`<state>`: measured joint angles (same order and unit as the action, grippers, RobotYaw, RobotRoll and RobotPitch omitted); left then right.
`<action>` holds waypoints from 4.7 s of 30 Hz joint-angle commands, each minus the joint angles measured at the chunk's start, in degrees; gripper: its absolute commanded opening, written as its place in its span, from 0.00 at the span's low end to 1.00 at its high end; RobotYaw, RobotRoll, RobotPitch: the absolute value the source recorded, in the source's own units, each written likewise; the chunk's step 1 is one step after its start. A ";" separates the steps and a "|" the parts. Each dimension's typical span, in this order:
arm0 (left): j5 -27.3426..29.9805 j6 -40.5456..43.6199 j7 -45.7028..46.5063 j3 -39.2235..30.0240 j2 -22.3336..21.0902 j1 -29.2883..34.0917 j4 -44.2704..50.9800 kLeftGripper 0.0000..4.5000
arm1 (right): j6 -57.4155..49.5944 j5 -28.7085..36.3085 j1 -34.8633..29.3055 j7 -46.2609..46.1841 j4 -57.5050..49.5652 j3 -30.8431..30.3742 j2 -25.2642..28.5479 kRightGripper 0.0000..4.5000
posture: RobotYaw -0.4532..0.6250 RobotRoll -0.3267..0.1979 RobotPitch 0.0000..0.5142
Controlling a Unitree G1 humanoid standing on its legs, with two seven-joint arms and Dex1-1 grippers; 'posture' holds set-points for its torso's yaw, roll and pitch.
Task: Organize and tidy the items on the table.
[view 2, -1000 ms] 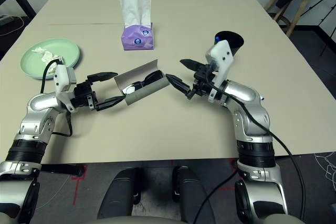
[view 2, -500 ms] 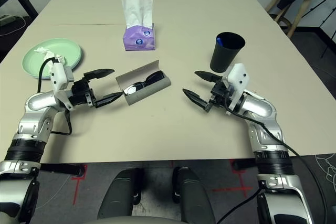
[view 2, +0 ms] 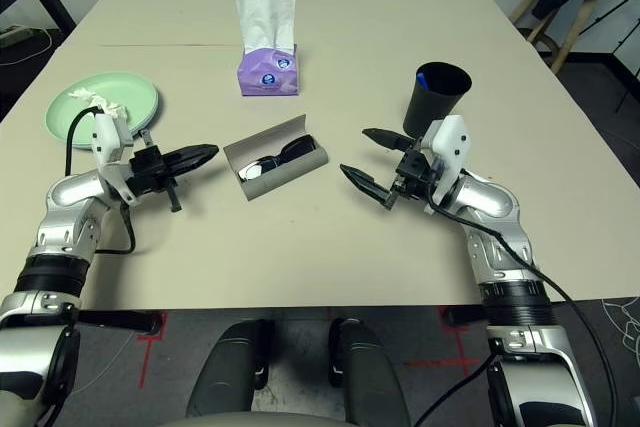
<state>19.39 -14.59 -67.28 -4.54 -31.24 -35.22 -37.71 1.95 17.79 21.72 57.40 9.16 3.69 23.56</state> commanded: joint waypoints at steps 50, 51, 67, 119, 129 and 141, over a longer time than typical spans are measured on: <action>-4.04 20.83 0.09 7.96 4.31 4.04 10.88 0.01 | -2.68 2.10 -1.34 -4.19 -6.39 -0.57 2.47 1.00 | 0.47 0.62 0.28; -3.98 20.45 -0.43 7.99 4.12 3.70 11.00 0.01 | -2.99 2.26 -1.60 -4.22 -6.19 -0.47 2.54 1.00 | 0.47 0.62 0.28; -4.97 13.85 -0.70 6.85 2.56 -2.36 12.29 0.30 | -7.67 3.99 -2.37 -5.30 -6.72 -0.96 2.47 1.00 | 0.49 0.62 0.27; 0.50 20.22 -0.12 10.18 9.43 6.44 27.21 0.99 | -48.37 -25.22 27.67 26.55 -8.17 -37.54 39.02 1.00 | 0.50 0.62 0.46; 0.44 20.53 0.48 10.19 8.76 6.98 28.87 0.99 | -43.59 -30.15 26.71 26.79 -5.56 -37.09 36.64 1.00 | 0.51 0.62 0.47; 0.48 20.70 0.92 10.25 8.35 7.31 29.76 1.00 | -45.26 -31.35 24.99 27.54 -5.74 -36.78 35.25 0.86 | 0.52 0.62 0.47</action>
<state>19.32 5.79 -66.36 5.57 -22.68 -28.64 -9.43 -42.85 -13.27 48.08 84.28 3.61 -33.03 58.61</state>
